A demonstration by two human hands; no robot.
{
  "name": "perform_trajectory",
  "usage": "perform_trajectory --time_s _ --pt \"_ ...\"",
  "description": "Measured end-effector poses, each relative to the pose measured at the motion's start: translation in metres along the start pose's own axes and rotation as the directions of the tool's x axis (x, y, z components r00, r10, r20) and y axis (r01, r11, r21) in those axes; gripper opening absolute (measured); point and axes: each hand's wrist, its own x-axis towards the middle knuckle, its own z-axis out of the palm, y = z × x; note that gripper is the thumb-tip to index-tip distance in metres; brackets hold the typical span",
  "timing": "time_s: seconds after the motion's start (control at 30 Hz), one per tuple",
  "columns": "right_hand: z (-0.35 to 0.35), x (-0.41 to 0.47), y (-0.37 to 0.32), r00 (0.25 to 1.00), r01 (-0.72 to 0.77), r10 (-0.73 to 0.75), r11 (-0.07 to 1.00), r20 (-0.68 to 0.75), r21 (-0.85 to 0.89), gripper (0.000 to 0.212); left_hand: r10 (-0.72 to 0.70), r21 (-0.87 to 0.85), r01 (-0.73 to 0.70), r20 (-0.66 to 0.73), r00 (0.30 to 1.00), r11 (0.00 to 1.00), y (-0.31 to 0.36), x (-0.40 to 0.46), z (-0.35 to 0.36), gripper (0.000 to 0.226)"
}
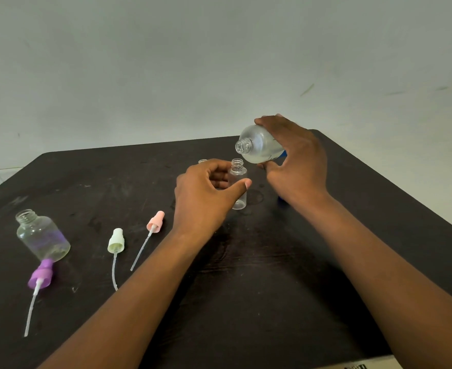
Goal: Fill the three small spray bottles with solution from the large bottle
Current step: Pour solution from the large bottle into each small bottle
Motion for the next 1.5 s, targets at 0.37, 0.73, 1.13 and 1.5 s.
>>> perform_trajectory --time_s 0.37,0.73,1.13,1.5 --pt "-0.0011 -0.0015 -0.0014 0.999 0.020 -0.018 0.999 0.031 -0.046 0.074 -0.010 0.015 0.010 0.000 1.000 1.000 -0.0012 0.0000 -0.0004 0.035" --pt "-0.0012 -0.0019 -0.0017 0.999 0.037 -0.035 0.998 0.025 -0.057 0.076 -0.020 0.027 0.020 0.004 1.000 0.999 0.0010 -0.0013 -0.0023 0.031" --pt "-0.0003 -0.0015 -0.0011 0.998 0.045 -0.042 0.996 0.040 -0.075 0.076 -0.019 0.049 0.018 0.008 1.000 0.999 0.0026 -0.0013 -0.0037 0.033" --pt "-0.0042 -0.0016 -0.0051 0.998 0.016 -0.013 0.998 0.054 -0.064 0.074 -0.012 0.058 0.011 0.012 1.000 0.998 0.0016 -0.0006 -0.0035 0.035"
